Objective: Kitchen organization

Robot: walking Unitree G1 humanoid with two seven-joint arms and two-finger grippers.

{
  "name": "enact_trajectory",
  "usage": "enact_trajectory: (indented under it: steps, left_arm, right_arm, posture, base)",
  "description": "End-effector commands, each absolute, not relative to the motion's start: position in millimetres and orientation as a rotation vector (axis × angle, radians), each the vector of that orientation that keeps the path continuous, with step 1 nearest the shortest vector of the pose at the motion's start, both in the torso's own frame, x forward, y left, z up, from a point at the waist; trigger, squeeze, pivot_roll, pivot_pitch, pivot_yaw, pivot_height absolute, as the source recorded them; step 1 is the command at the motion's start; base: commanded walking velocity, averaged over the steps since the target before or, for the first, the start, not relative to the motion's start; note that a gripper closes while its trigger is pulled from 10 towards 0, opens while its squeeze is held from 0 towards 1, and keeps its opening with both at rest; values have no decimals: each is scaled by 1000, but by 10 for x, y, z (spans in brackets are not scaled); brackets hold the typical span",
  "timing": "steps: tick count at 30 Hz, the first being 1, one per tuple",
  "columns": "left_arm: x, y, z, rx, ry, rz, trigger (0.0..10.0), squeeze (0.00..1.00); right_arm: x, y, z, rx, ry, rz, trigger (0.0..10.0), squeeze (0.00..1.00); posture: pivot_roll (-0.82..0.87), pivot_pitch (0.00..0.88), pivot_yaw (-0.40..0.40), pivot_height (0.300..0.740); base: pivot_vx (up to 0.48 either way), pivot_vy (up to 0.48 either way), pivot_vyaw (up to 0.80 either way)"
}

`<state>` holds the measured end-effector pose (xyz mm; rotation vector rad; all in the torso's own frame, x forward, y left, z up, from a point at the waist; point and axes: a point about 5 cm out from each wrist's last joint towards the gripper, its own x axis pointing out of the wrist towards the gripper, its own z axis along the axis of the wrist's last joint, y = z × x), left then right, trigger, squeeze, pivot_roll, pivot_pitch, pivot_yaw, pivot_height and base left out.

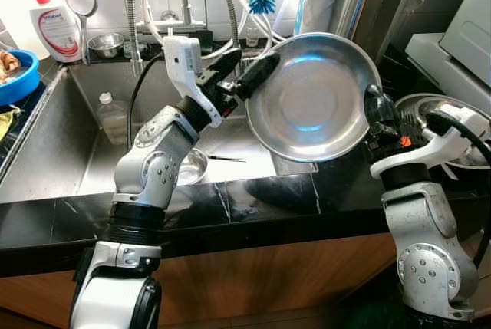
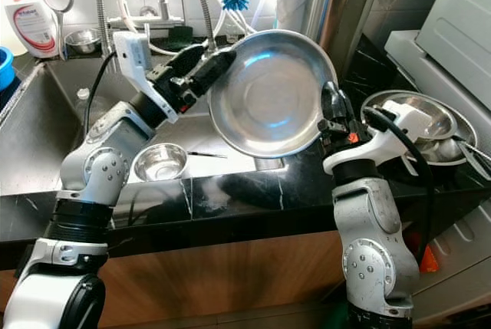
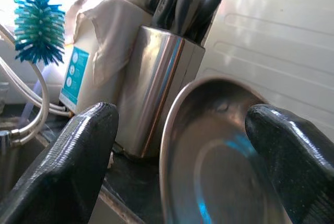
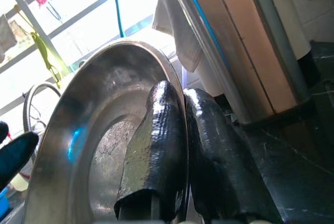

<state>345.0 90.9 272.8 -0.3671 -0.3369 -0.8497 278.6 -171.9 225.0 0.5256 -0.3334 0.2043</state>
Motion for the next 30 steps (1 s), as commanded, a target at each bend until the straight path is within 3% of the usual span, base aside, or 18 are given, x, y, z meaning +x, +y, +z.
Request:
enact_trajectory:
  steps: [1,15,17,30]
  left_arm:
    - [3412,877,2730,-329,-331,-872,10000,0]
    - [3381,810,2641,-266,-286,-894,10000,0]
    - [3387,816,2636,-268,-286,-886,0,0]
    - [3406,827,2643,-270,-296,-861,0,0]
  right_arm:
    - [2726,-1720,2405,520,-415,237,10000,0]
    - [2701,-1724,2456,531,-448,254,10000,0]
    - [2701,-1728,2455,529,-447,254,10000,0]
    - [2708,-1720,2439,518,-436,253,10000,0]
  posture:
    - [20,37,-44,740]
    - [20,37,-41,740]
    - [20,37,-41,740]
    - [20,35,-41,740]
  base:
    - [0,0,0]
    - [0,0,0]
    - [0,0,0]
    - [0,0,0]
